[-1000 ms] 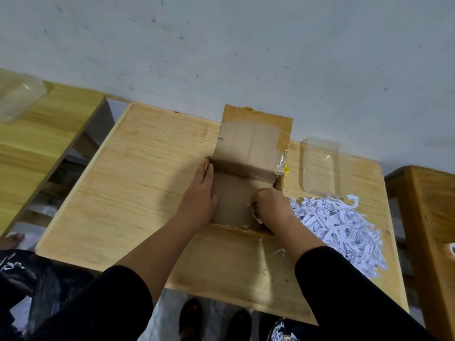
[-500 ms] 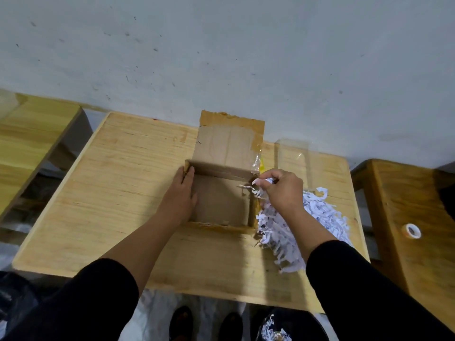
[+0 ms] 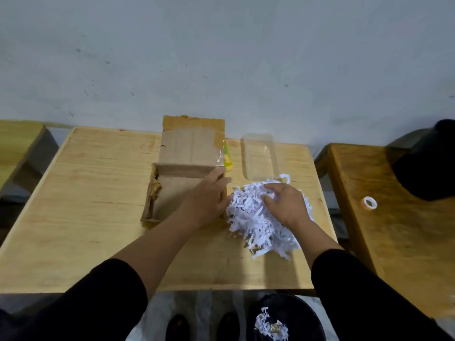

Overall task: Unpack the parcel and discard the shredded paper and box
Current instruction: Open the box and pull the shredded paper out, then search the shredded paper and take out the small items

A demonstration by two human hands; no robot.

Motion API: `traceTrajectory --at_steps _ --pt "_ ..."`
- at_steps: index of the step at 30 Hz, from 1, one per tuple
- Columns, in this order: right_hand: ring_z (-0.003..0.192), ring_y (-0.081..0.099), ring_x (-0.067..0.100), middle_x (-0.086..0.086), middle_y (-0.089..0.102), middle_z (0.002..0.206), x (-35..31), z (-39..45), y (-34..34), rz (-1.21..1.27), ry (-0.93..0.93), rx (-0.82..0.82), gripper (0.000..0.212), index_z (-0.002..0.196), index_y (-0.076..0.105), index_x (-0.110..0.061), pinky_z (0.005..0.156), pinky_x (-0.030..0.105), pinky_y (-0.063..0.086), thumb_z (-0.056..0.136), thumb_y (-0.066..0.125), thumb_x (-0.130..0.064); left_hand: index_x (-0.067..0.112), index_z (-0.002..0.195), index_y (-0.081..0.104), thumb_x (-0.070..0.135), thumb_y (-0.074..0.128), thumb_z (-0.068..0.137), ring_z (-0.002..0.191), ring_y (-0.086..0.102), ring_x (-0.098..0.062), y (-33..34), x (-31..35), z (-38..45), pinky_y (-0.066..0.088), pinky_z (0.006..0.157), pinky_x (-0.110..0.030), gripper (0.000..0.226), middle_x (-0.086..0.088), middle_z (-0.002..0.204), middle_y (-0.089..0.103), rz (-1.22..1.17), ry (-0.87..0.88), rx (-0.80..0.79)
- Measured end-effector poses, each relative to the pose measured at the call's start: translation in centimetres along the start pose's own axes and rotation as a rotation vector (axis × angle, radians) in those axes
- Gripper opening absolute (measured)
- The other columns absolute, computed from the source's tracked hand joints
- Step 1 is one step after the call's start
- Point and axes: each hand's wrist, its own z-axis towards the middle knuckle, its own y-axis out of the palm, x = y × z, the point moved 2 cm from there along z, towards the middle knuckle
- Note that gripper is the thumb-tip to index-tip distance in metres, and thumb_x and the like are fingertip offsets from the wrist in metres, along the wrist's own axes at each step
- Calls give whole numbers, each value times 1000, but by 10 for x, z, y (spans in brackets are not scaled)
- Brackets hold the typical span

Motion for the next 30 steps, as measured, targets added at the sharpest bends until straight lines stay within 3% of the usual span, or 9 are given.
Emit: traceTrajectory --at_steps 3,5,9,14,17,21,26,28,30 --pt "128 44 27 9 52 136 24 -4 -3 -21 -23 -23 55 130 53 -23 107 35 34 78 68 -36 17 139 37 34 62 85 137 28 -19 25 34 9 26 108 -28 62 -4 153 24 -52 86 -175" --pt "131 39 28 7 46 140 40 -7 -3 -6 8 -47 70 135 45 -30 108 43 35 72 72 -41 19 143 28 42 65 82 140 20 -20 45 47 13 24 112 -33 75 -5 155 16 -51 84 -276" --pt "136 31 25 2 34 148 67 -12 7 18 43 -154 86 140 33 -39 109 49 33 66 75 -47 27 146 8 47 64 79 144 0 -23 78 51 13 14 114 -38 90 -5 157 -3 -27 -68 -402" --pt "131 39 27 6 42 142 75 -12 24 -3 -58 -127 77 135 44 -27 104 44 38 67 77 -43 27 142 27 41 71 74 138 21 -28 91 40 9 25 111 -39 83 -8 150 25 -43 -99 -324" --pt "116 50 30 11 54 125 74 -7 21 8 -128 -72 55 123 56 -14 92 32 40 74 75 -29 23 136 38 30 70 78 125 40 -28 82 42 8 35 98 -34 67 -11 135 43 -85 -144 -274" --pt "104 55 29 12 60 109 76 -1 9 5 -103 -74 29 106 63 -12 73 28 35 80 69 -24 16 125 49 13 62 83 105 53 -33 70 30 3 40 80 -31 44 -16 113 57 -98 -175 -180" --pt "109 55 26 7 62 118 80 0 -4 139 -29 -17 31 111 63 -15 83 26 38 82 68 -25 8 120 48 10 57 85 95 56 -37 65 17 0 41 73 -35 37 -21 100 60 59 -228 -128" --pt "112 54 24 3 61 121 76 -3 -6 186 -54 -39 33 114 60 -19 85 25 39 82 67 -25 9 118 49 12 60 81 97 56 -34 64 19 -2 39 72 -31 38 -18 101 58 18 -221 -112" --pt "118 50 21 -1 56 127 73 -5 -7 207 -89 -48 41 117 56 -27 98 34 40 78 66 -30 13 117 51 23 68 74 104 53 -26 62 24 -2 39 78 -27 47 -13 110 54 -84 -158 -46"
